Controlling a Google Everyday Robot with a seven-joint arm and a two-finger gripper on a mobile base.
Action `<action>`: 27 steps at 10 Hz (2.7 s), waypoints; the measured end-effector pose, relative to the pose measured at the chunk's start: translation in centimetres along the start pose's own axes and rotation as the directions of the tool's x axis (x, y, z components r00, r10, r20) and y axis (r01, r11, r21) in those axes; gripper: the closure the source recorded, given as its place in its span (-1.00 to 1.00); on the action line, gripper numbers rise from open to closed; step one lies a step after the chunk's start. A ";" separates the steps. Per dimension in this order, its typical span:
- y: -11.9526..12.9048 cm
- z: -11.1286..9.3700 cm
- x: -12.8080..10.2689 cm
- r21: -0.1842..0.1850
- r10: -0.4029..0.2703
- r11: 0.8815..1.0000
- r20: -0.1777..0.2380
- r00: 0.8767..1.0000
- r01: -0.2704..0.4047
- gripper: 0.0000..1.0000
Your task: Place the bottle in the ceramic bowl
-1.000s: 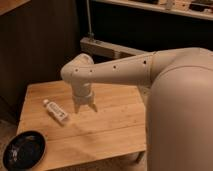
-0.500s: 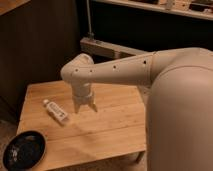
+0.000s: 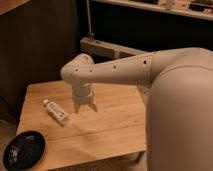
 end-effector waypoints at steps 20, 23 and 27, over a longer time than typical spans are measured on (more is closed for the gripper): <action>2.4 -0.4 0.3 -0.024 -0.560 0.826 0.079 0.825 0.563 -0.30; 2.6 -0.4 0.0 0.001 -0.549 0.835 0.065 0.833 0.550 -0.30; 6.3 -0.2 -5.0 0.037 -0.551 0.834 0.068 0.832 0.550 -0.30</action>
